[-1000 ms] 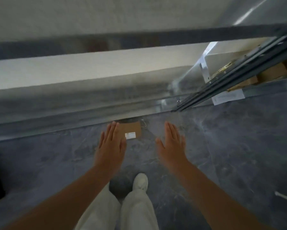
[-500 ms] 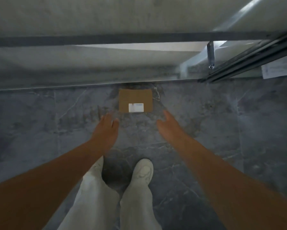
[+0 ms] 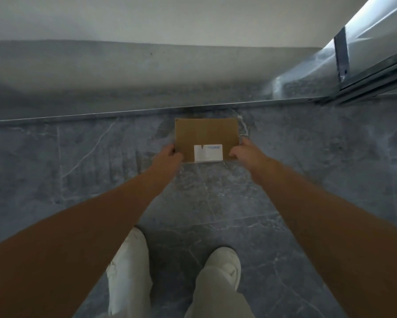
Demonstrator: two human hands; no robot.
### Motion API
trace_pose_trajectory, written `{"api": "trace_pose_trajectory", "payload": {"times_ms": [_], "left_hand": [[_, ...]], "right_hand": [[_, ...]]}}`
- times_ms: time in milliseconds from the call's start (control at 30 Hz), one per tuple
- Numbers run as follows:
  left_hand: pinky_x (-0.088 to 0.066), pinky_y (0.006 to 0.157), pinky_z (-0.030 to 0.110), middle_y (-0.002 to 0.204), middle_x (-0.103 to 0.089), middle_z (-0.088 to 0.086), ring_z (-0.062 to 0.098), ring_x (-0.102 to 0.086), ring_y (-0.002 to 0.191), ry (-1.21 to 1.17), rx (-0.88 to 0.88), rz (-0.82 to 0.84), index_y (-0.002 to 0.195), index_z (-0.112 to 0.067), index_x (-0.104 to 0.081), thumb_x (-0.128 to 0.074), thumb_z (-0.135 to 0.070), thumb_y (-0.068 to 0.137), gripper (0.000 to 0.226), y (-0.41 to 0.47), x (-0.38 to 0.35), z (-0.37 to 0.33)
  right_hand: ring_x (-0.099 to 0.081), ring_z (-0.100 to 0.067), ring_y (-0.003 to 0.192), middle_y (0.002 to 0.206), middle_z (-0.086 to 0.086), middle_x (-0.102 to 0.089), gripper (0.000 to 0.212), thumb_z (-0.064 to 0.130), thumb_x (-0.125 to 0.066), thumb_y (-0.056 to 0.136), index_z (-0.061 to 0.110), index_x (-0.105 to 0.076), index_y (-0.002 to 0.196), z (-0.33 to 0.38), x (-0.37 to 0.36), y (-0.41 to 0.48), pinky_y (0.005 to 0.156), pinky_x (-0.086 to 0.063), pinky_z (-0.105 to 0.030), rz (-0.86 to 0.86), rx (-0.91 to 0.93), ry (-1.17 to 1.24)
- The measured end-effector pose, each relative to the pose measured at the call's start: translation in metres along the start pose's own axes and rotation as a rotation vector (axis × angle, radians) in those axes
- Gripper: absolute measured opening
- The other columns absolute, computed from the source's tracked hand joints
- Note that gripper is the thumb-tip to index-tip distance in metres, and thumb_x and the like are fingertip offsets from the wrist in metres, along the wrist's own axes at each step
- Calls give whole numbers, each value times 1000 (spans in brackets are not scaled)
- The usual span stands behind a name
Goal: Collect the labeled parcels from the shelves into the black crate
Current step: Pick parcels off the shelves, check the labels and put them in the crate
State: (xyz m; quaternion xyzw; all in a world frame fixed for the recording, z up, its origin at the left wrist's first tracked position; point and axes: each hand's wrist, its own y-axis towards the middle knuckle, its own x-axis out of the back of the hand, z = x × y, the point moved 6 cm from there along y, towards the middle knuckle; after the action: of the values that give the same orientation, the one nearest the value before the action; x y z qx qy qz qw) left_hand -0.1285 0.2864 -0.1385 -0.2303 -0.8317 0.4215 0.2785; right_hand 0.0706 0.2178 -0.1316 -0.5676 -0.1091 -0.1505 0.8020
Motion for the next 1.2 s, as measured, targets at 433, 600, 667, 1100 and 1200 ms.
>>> {"api": "trace_pose_trajectory", "payload": {"times_ms": [433, 600, 667, 1100, 1200], "left_hand": [[-45, 100, 34, 113, -58, -3, 16, -54, 109, -396, 14, 17, 117, -27, -55, -47, -17, 100, 21, -130, 32, -48], [-51, 99, 45, 113, -64, 10, 26, -62, 108, -437, -46, -66, 97, -23, -58, -48, -22, 99, 11, -235, 60, -103], [-54, 91, 41, 107, -63, 10, 24, -63, 98, -499, -59, -77, 90, -19, -55, -45, -17, 100, 14, -284, 77, -123], [-57, 82, 31, 99, -66, 13, 26, -66, 95, -806, -417, -287, 97, -8, -57, -55, -15, 98, 7, -569, 272, -274], [-57, 84, 27, 111, -68, 15, 23, -67, 99, -809, -543, -278, 116, -5, -61, -52, -1, 96, 22, -619, 309, -298]], "right_hand": [[-55, -25, 116, 129, -8, -54, 39, 33, -45, 104, 14, -46, 138, 10, 59, -144, 97, -48, -38, 2, -64, 318], [-61, -27, 100, 115, -12, -60, 36, 39, -40, 105, 9, -55, 118, 44, 114, -262, 85, -52, -39, -5, -11, 386], [-63, -28, 101, 112, -11, -62, 40, 43, -38, 105, 9, -57, 114, 62, 136, -316, 88, -54, -43, 3, 15, 386], [-67, -26, 106, 122, -11, -68, 27, 30, -54, 101, 17, -63, 123, 271, 195, -628, 89, -57, -42, 201, 536, 388], [-60, -36, 120, 125, -11, -67, 24, 14, -52, 102, 24, -64, 119, 305, 198, -690, 107, -46, -41, 273, 672, 357]]}}
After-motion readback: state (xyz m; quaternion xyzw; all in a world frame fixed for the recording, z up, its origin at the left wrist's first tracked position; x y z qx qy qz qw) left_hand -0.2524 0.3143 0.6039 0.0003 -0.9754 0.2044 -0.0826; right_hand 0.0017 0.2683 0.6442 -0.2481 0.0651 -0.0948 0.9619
